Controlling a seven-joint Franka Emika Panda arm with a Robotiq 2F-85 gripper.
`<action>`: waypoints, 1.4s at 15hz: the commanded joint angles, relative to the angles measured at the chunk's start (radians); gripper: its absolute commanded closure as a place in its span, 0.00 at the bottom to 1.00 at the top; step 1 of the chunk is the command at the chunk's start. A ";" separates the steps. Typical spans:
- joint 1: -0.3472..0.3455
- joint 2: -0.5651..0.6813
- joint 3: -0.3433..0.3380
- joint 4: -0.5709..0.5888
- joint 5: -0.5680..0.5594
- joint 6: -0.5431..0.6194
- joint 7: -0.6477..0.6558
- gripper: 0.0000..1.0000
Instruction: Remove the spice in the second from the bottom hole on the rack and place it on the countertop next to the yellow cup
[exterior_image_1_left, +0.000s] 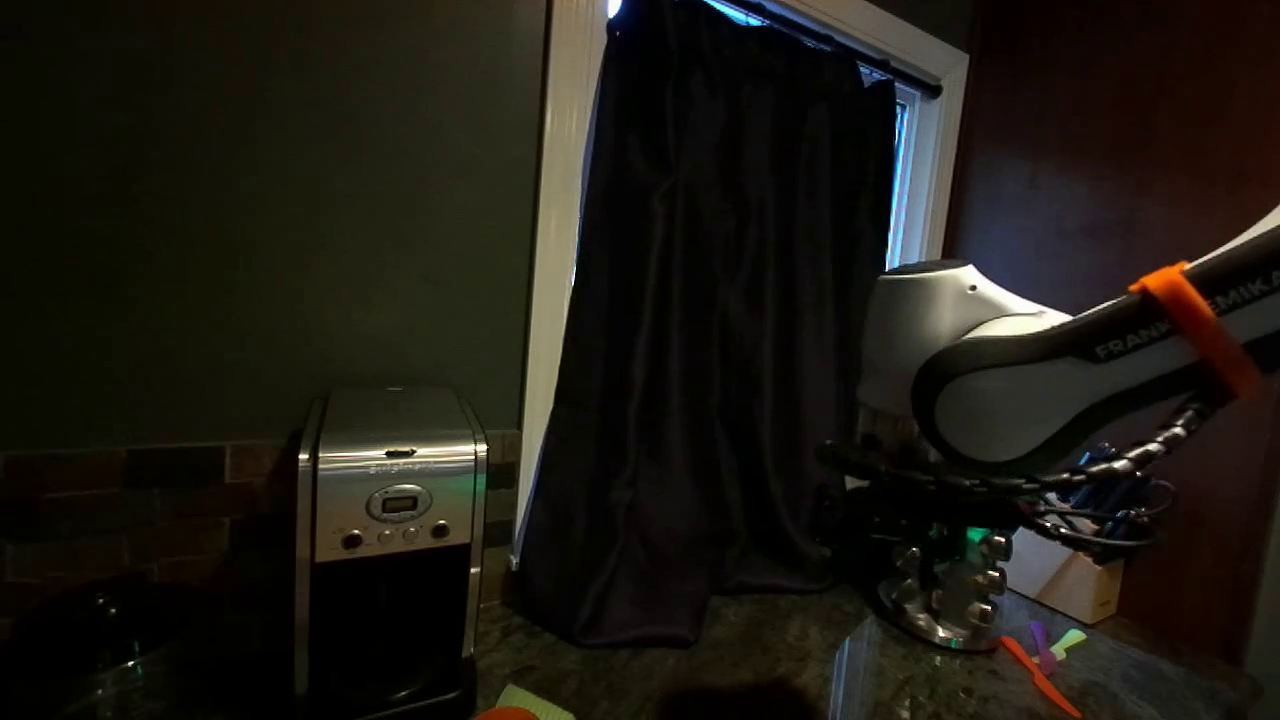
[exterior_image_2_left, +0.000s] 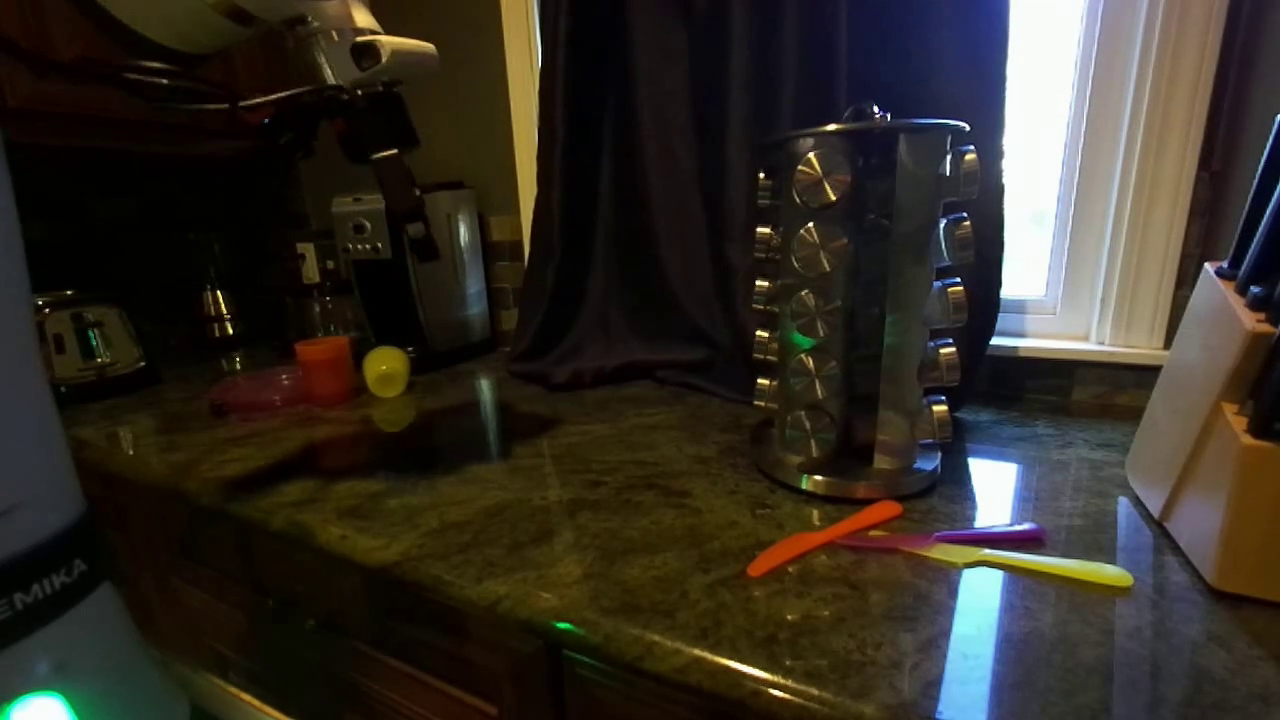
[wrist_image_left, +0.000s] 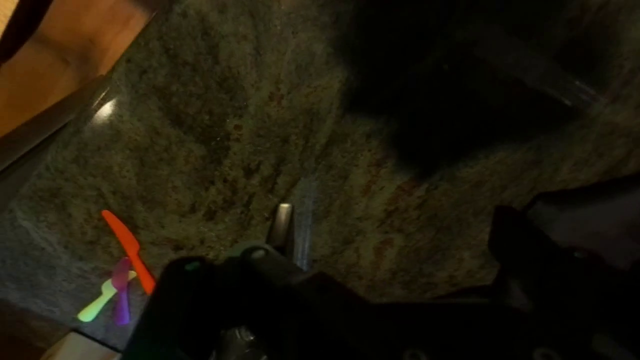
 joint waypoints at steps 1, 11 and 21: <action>-0.073 0.110 0.046 0.019 -0.127 0.051 0.258 0.00; -0.158 0.374 -0.042 0.136 -0.520 -0.022 0.930 0.00; -0.002 0.626 -0.288 0.305 -0.877 -0.223 1.249 0.00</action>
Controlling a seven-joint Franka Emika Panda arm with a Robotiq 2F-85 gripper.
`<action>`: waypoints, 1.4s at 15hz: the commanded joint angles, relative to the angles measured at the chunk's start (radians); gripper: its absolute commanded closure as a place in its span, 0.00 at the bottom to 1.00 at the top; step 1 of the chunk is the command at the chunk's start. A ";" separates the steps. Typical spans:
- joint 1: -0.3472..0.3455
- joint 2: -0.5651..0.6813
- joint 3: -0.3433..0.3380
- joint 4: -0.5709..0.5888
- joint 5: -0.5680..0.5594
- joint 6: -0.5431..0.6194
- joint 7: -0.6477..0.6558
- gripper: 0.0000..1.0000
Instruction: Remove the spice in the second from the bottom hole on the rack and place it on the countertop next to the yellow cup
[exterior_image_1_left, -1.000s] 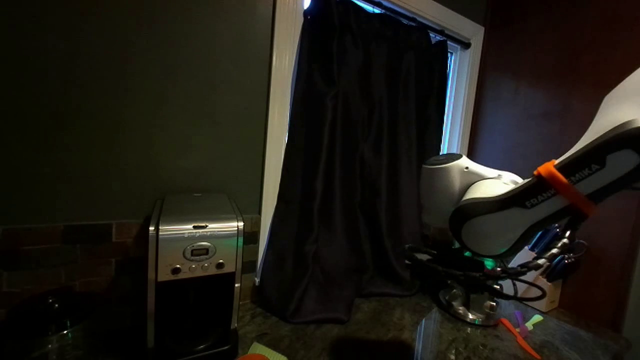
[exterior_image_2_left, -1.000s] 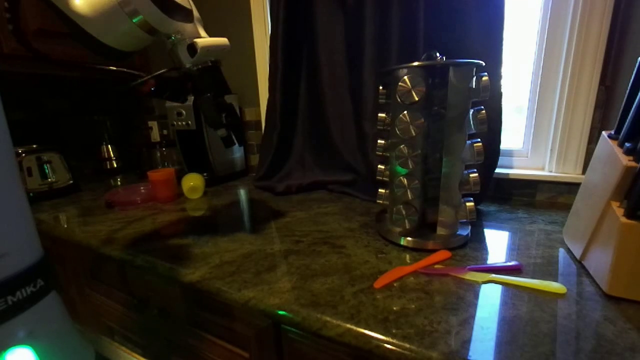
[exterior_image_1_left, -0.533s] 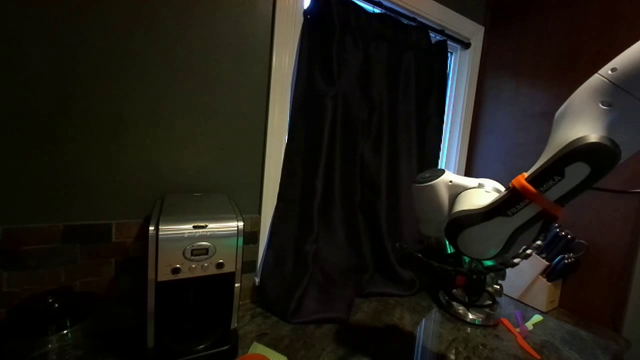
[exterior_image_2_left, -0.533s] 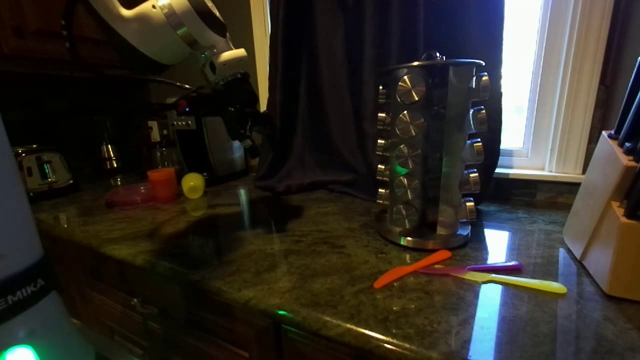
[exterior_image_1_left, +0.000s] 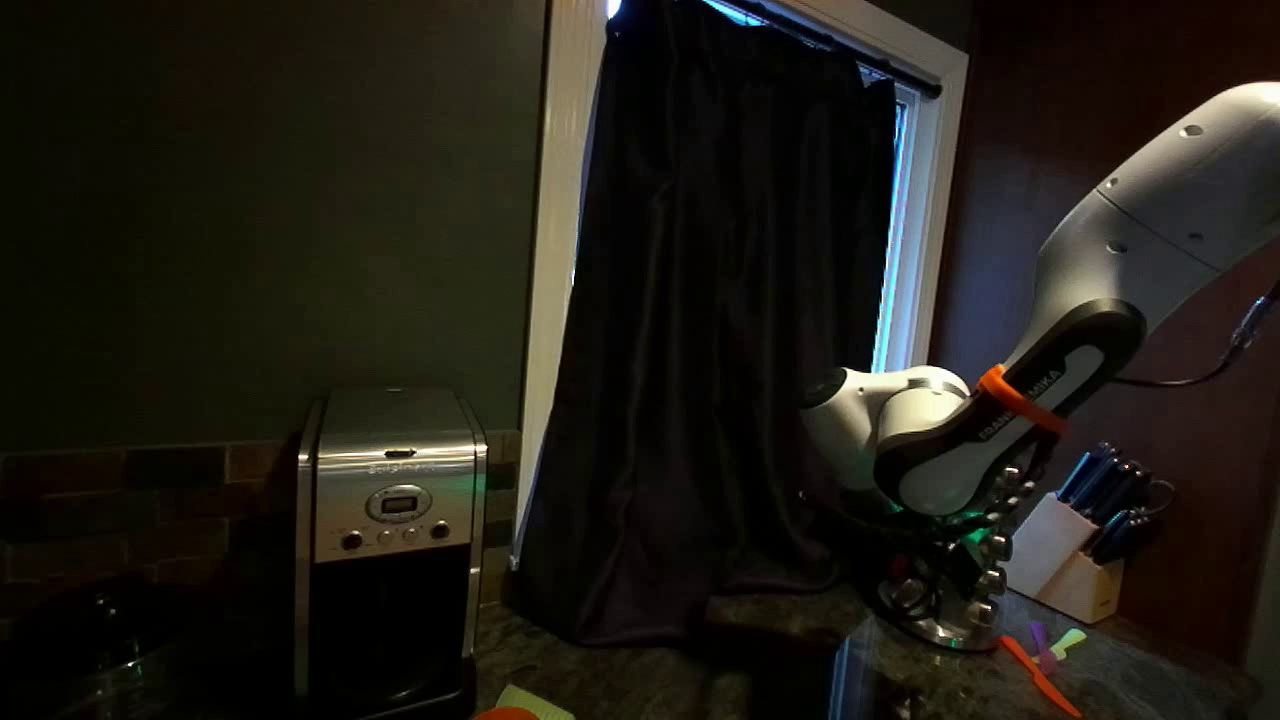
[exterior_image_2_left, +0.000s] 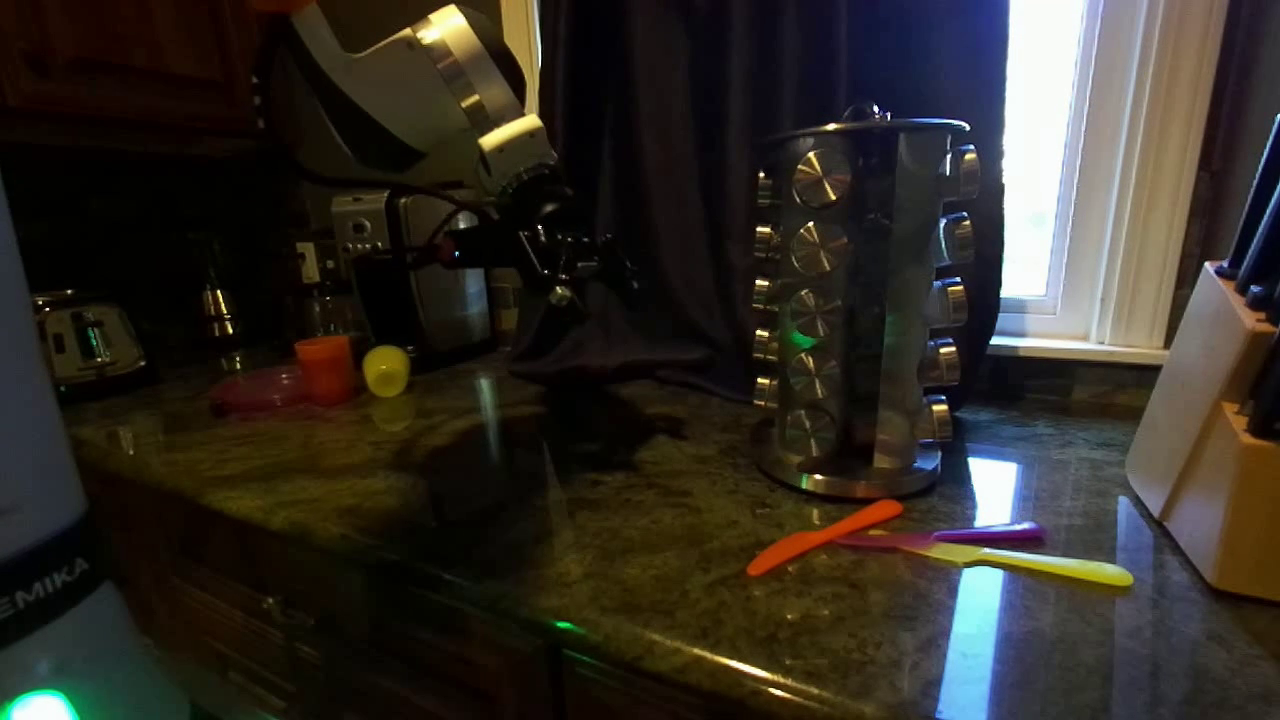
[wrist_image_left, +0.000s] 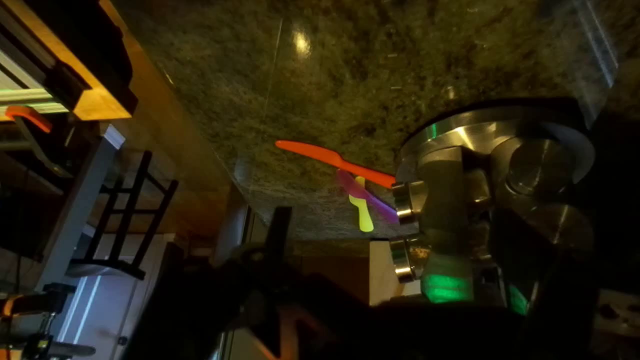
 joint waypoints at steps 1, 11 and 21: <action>0.088 0.099 -0.090 0.051 -0.093 0.016 0.016 0.00; 0.128 0.105 -0.171 0.060 -0.080 0.101 -0.021 0.00; 0.095 0.186 -0.320 0.073 -0.450 0.430 0.044 0.00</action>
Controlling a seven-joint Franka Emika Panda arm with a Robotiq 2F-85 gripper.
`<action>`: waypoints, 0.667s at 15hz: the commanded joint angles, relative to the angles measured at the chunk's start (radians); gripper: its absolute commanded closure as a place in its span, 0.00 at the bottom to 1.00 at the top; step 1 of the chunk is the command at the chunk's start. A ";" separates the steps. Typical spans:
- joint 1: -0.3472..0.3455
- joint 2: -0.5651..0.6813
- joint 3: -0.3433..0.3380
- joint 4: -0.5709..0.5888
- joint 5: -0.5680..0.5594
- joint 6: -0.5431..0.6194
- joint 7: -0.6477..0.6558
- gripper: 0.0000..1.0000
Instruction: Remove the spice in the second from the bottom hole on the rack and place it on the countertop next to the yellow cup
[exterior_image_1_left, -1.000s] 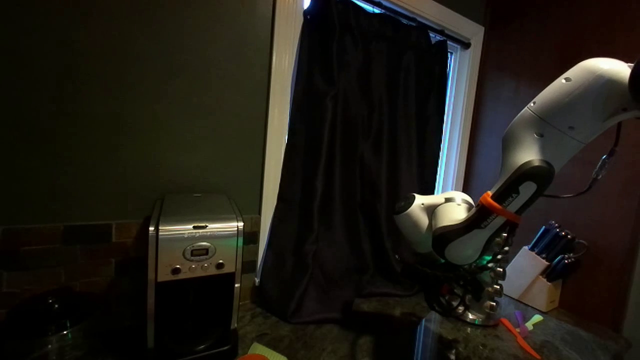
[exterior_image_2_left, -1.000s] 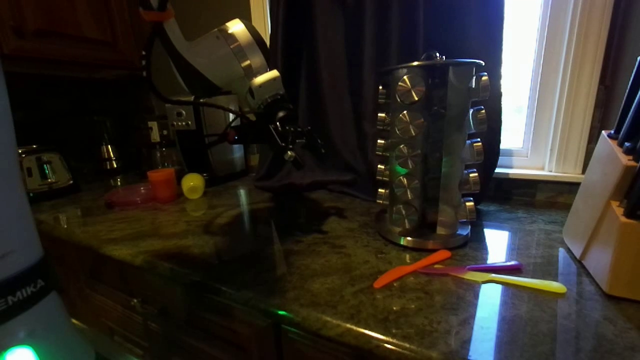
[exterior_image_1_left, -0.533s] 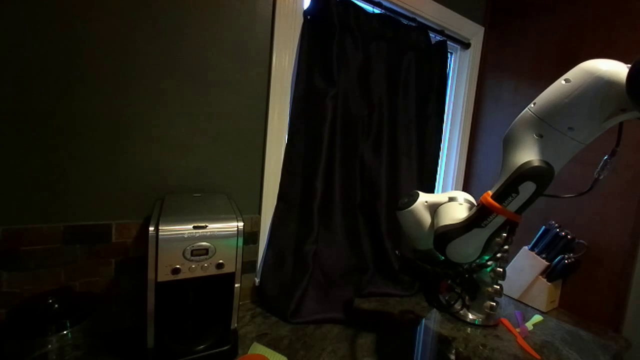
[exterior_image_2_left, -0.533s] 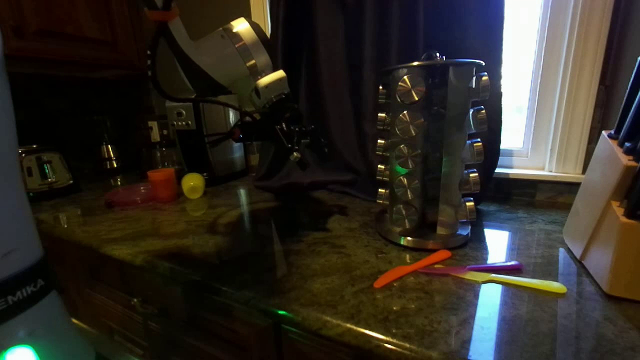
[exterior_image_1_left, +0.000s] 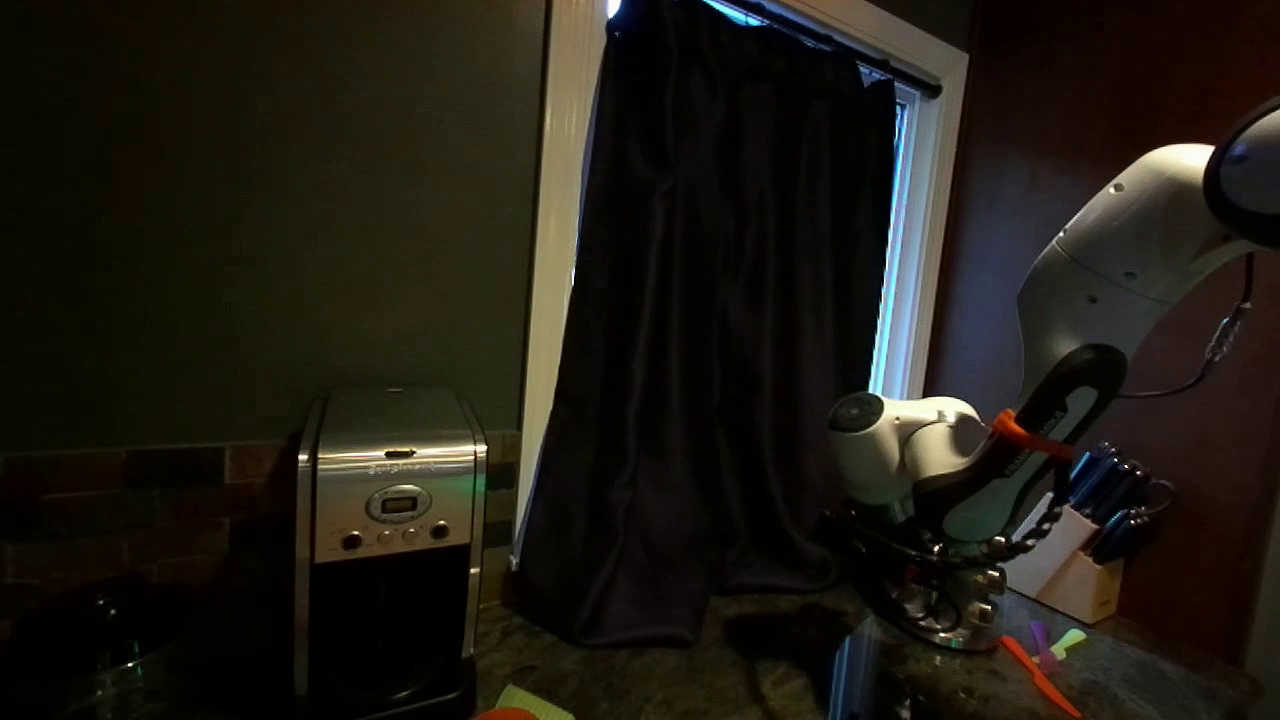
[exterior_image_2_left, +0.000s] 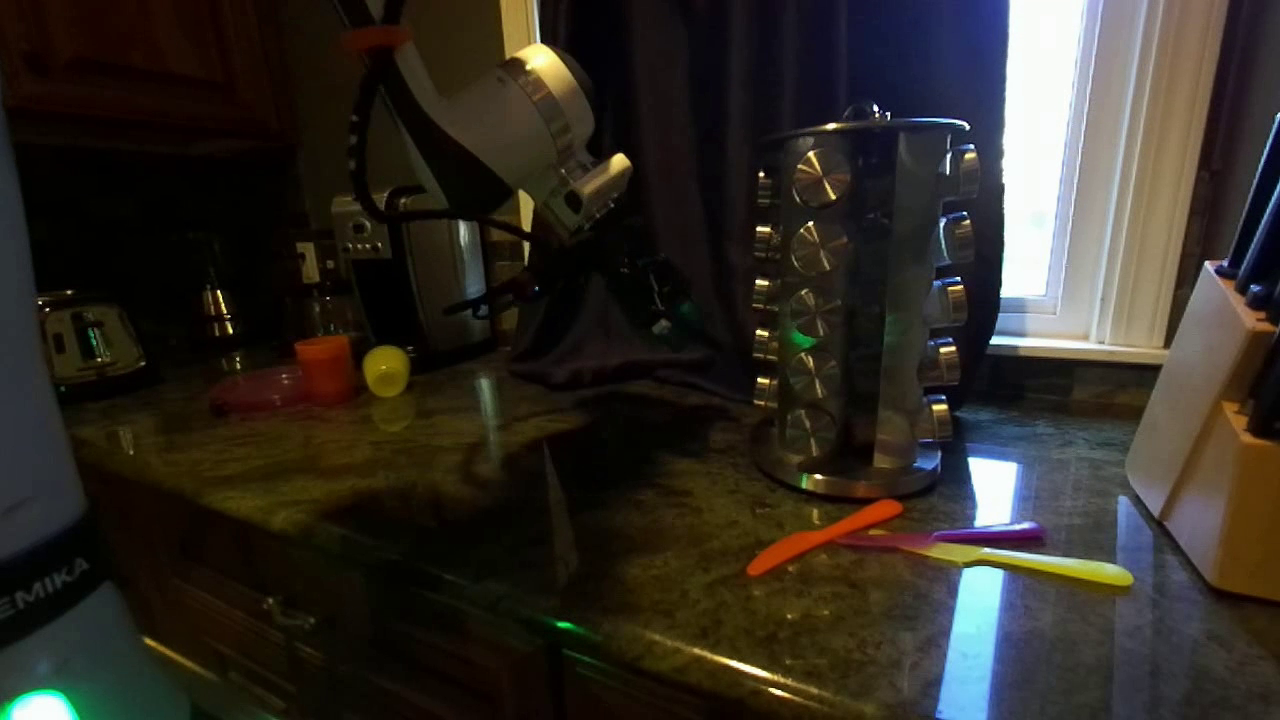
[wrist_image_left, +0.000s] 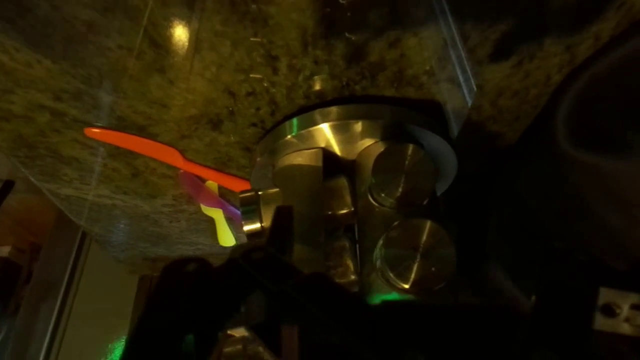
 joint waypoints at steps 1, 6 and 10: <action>-0.007 0.052 -0.036 0.020 -0.137 0.072 0.060 0.00; -0.005 0.107 -0.048 0.068 -0.247 0.049 0.127 0.00; -0.006 0.152 -0.050 0.113 -0.302 0.036 0.168 0.00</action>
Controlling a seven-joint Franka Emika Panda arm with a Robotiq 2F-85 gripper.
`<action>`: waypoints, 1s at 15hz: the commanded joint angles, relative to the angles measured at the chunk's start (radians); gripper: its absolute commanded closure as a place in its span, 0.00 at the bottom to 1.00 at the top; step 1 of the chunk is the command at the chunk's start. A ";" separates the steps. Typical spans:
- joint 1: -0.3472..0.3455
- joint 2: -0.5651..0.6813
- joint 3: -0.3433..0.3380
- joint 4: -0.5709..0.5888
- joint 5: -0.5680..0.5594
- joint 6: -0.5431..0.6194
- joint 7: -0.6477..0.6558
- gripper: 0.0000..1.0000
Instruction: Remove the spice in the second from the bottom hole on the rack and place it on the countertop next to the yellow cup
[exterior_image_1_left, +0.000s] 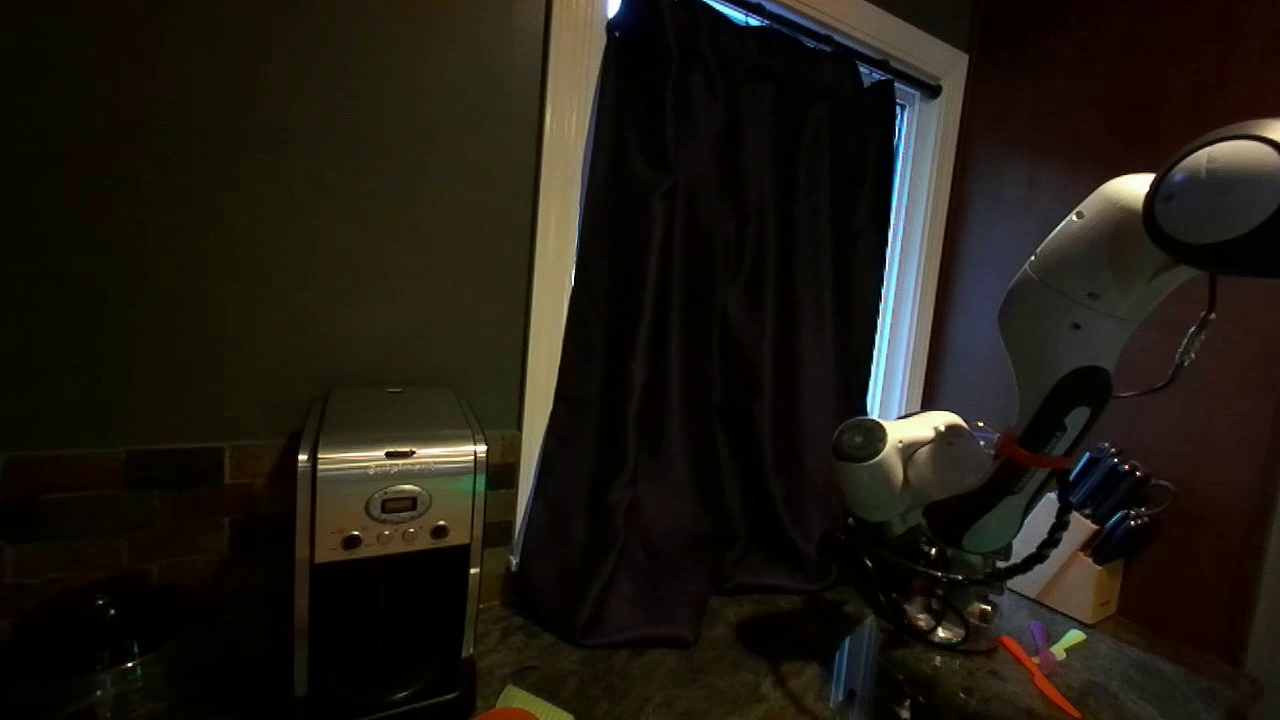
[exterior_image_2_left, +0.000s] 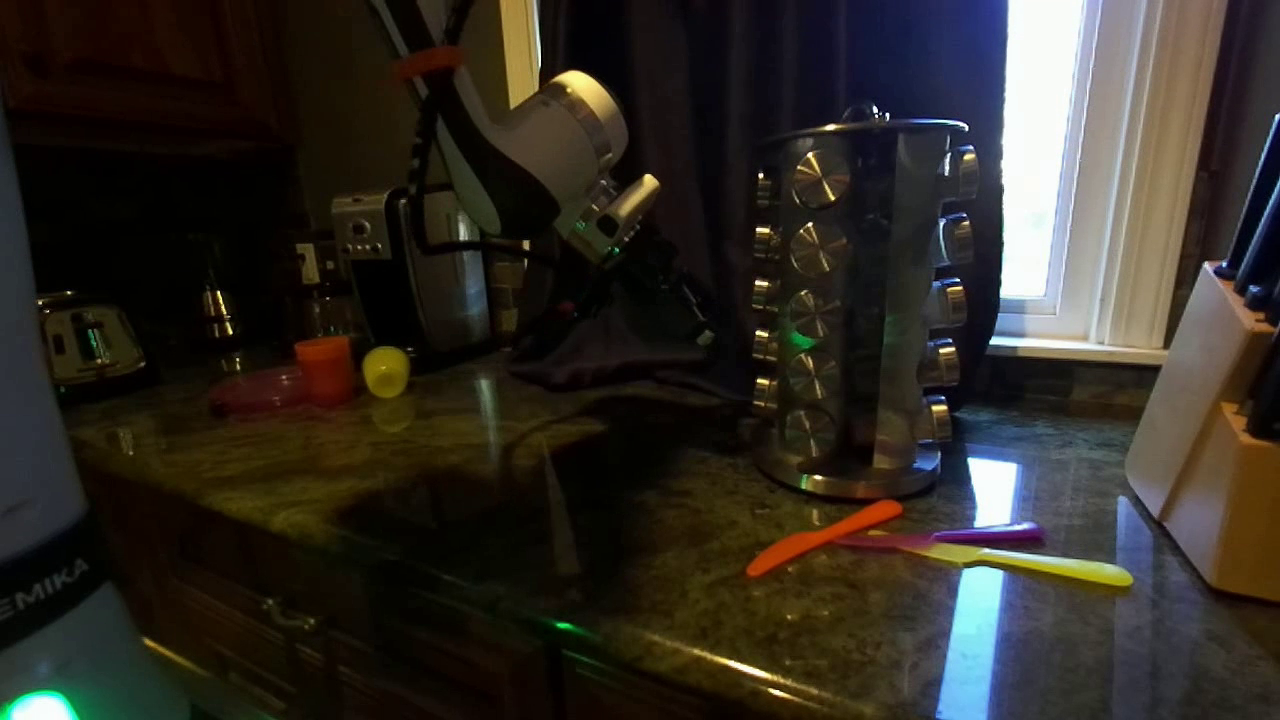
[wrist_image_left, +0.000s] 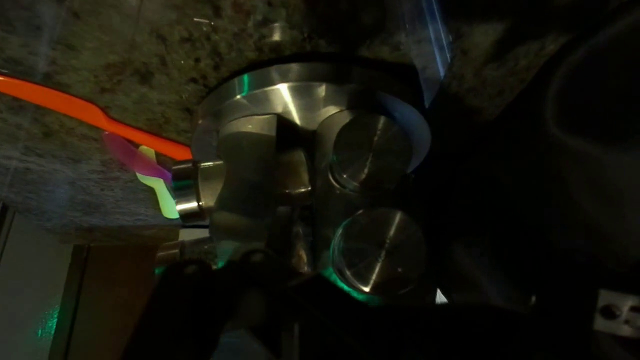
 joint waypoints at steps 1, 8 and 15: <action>-0.001 0.061 -0.005 0.052 -0.073 -0.011 0.078 0.00; -0.005 0.039 0.004 0.039 -0.037 -0.004 0.031 0.00; -0.008 0.036 -0.006 0.033 -0.089 -0.002 0.035 0.00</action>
